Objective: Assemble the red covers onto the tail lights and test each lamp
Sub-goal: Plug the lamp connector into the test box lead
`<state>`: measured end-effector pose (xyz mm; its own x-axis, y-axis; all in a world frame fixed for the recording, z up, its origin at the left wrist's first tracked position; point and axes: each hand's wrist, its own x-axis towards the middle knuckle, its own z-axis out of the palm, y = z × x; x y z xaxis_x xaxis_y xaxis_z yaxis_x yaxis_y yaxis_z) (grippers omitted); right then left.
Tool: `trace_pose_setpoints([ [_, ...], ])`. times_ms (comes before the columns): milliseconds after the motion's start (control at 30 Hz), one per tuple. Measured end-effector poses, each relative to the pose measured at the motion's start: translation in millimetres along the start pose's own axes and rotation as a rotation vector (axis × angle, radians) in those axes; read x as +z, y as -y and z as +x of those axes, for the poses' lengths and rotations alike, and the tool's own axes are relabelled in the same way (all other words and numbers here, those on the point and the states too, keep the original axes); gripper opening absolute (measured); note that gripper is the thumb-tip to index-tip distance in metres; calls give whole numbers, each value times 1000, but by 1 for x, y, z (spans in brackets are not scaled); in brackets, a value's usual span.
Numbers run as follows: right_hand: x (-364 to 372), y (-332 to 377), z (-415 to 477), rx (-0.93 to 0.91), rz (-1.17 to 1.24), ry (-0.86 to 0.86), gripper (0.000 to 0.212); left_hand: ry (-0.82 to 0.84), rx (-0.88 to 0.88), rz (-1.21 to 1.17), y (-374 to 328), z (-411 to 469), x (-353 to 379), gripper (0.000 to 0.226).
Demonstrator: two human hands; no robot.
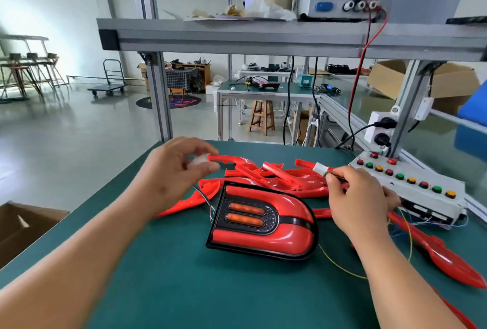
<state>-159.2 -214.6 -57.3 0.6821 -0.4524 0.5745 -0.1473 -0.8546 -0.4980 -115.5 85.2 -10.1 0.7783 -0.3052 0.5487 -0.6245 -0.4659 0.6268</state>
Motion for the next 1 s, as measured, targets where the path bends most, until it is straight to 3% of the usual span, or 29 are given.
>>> trace_pose_setpoints([
  [67, -2, 3, -1, -13, 96, -4, 11, 98, 150, 139, -15, 26, 21, 42],
  [167, -1, 2, -2, -60, 206, -12, 8, 283, 202, 200, -30, 56, 56, 51],
  [333, 5, -8, 1, -161, 276, 32, 7, 447, 182, 157, -40, 78, 98, 22],
  [667, 10, -19, 5, -177, 222, 20, 7, 486, 132, -210, -31, 82, 122, 23],
  [867, 10, -20, 5, -168, 231, 66, 13, 439, 125, -306, -29, 80, 123, 17],
  [1000, 7, -21, 6, -189, 185, 95, 12, 414, 186, -223, -30, 80, 123, 12],
])
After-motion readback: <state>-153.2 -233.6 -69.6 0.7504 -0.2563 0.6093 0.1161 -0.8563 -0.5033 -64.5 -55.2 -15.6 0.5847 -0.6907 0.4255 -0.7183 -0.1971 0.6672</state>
